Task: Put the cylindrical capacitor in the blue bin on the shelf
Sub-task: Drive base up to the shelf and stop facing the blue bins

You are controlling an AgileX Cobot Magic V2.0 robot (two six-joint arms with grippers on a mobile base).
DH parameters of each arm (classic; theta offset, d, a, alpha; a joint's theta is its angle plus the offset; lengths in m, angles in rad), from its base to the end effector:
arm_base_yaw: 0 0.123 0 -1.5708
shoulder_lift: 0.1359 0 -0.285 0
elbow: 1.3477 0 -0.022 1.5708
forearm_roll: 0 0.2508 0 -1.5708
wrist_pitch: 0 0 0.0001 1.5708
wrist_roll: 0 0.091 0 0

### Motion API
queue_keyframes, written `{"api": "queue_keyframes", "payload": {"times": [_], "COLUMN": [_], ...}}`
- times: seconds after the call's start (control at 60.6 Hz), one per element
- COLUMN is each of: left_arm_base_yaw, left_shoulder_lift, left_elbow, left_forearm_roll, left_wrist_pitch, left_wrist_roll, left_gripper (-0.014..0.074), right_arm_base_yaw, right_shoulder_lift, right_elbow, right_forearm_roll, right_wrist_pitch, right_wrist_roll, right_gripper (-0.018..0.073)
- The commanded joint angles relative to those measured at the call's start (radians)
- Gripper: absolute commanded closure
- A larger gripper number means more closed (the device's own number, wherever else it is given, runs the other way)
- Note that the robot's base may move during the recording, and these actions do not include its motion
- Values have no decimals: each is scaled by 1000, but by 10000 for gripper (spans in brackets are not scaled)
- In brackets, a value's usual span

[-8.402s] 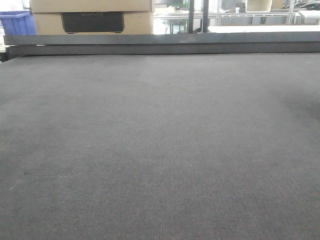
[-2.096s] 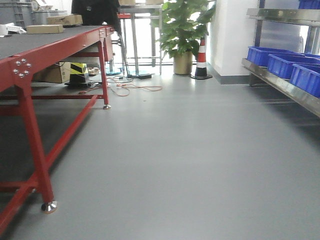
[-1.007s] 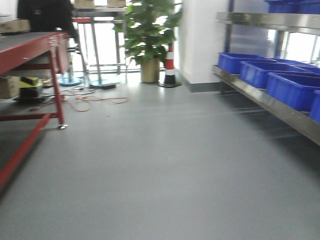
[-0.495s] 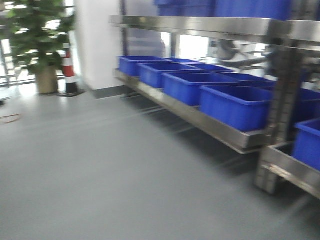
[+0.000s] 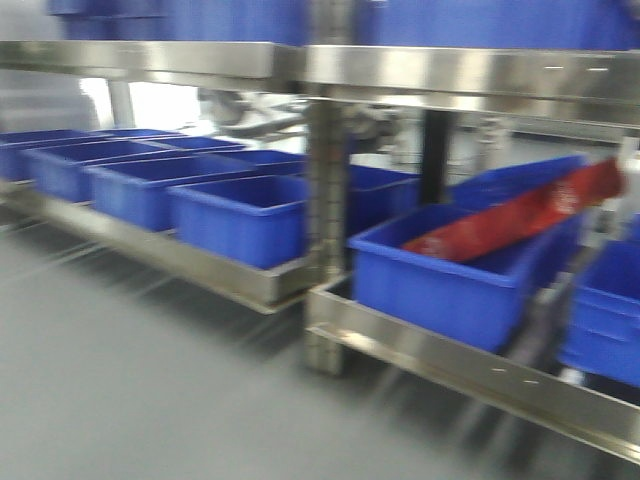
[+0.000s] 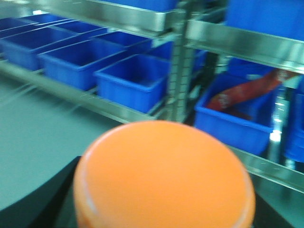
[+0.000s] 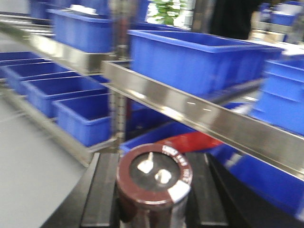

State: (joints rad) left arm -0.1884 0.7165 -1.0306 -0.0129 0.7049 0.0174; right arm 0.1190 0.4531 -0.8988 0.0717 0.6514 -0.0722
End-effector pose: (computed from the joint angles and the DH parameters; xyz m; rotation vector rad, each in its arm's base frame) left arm 0.1192 -0.0235 0.4285 0.1893 1.8669 -0.1323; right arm 0.0573 0.0108 0.4170 -0.1457 1.6829 0.1146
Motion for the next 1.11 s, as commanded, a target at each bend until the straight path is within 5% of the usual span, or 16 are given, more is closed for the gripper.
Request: {"api": "queue_keyframes", "payload": {"times": [0.0,1.089], "left_arm_base_yaw": [-8,-8], "left_shoulder_lift": [-2,-2], "left_elbow": [-2,-2], "left_forearm_roll": [-3,-3], "left_wrist_pitch": [-23,-23], "left_wrist_roll": [-3,-3], "left_gripper": [707,707], "right_arm_base_yaw": [-1,-1], "right_shoulder_lift": [-4,-4], "right_elbow": [-7,-7], "right_forearm_roll": [-12,-10], "right_wrist_pitch": [-30,-30], "right_wrist_roll": [-4,-4], "right_gripper": [721,721]}}
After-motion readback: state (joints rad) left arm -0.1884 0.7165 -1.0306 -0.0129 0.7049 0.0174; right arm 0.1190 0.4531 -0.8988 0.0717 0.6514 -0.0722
